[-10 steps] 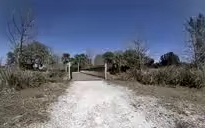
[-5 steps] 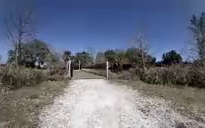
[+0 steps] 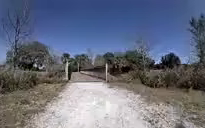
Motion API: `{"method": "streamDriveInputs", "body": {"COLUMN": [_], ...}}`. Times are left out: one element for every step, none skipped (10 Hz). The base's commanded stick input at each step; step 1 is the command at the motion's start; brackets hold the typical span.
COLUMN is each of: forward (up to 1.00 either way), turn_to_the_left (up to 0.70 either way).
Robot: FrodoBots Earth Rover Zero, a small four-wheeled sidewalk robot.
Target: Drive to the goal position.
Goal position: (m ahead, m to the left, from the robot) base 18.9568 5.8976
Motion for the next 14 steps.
{"method": "streamDriveInputs", "body": {"forward": [0.50,0.50,0.50,0.50,0.50,0.50,0.50,0.50,0.50,0.50,0.50,0.50,0.50,0.50], "turn_to_the_left": [0.00,0.00,0.00,0.00,0.00,0.00,0.00,0.00,0.00,0.00,0.00,0.00,0.00,0.00]}}
